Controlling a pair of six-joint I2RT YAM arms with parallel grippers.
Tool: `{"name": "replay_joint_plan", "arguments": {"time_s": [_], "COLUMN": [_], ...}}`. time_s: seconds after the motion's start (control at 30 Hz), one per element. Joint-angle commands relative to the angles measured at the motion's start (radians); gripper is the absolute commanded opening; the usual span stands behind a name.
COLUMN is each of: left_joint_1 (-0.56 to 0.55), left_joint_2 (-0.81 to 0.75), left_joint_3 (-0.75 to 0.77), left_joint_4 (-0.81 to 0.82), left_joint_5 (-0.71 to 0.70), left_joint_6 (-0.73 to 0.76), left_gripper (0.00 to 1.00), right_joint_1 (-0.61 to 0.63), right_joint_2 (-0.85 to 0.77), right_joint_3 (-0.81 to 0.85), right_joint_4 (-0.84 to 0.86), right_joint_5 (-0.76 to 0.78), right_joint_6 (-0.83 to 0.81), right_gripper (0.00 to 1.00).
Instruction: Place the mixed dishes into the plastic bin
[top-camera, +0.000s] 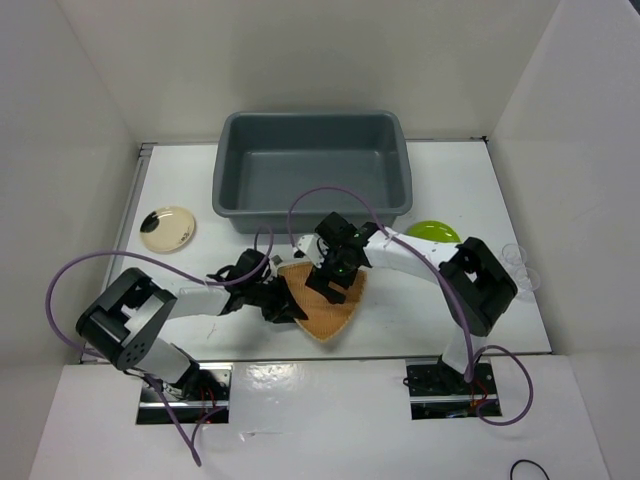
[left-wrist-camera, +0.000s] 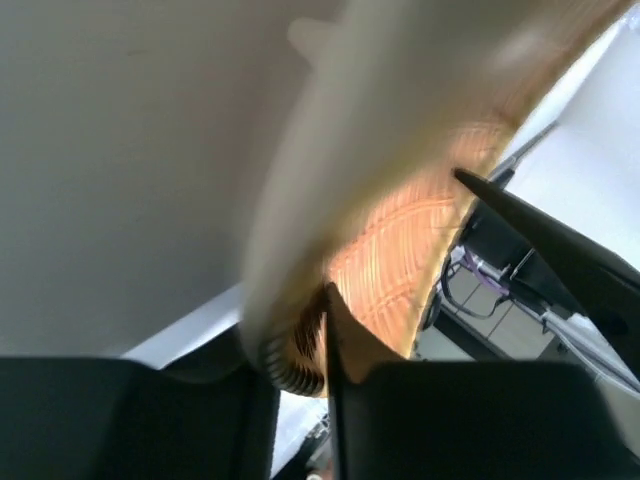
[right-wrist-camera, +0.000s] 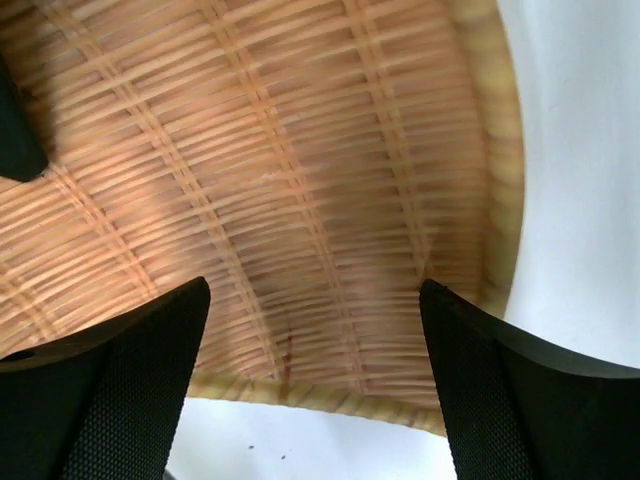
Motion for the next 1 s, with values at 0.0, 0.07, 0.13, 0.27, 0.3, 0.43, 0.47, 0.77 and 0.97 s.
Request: {"name": "replay_joint_plan", "arguments": {"time_s": [0.0,0.07,0.13,0.27,0.3,0.43,0.47,0.77,0.97], "left_joint_1": [-0.036,-0.047,-0.056,-0.065,-0.065,-0.075,-0.084,-0.104,-0.104], "left_joint_2": [0.04,0.051,0.062,0.062,0.062,0.004,-0.01,-0.176,-0.208], "left_joint_3": [0.035,0.054,0.077,0.1,0.1,0.159,0.176,0.371,0.53], "left_joint_4": [-0.018,-0.029,-0.038,-0.056,-0.088,-0.236,-0.274,-0.596,-0.603], "left_joint_5": [-0.023,-0.023,-0.023,-0.023,-0.023,-0.014,0.0,0.057,0.112], "left_joint_6": [0.048,0.059,0.07,0.079,0.09,0.14,0.151,0.251,0.251], "left_gripper": [0.21,0.13,0.1,0.0,0.0,0.0,0.0,0.0,0.0], "right_joint_1": [-0.005,-0.005,-0.005,-0.005,-0.005,-0.005,-0.005,-0.331,-0.458], "right_joint_2": [-0.009,-0.009,-0.009,-0.009,-0.031,-0.155,-0.192,-0.394,-0.85], "right_joint_3": [-0.026,-0.035,-0.035,-0.035,-0.035,0.011,0.011,0.17,-0.022], "right_joint_4": [0.045,0.045,0.045,0.025,0.013,-0.067,-0.085,-0.283,0.031], "right_joint_5": [0.011,0.011,-0.02,-0.045,-0.055,-0.086,-0.098,-0.279,-0.018], "right_joint_6": [0.034,0.034,0.034,0.043,0.043,0.017,0.017,-0.074,0.015], "right_gripper": [0.89,0.87,0.83,0.8,0.79,0.79,0.79,0.7,0.99]}}
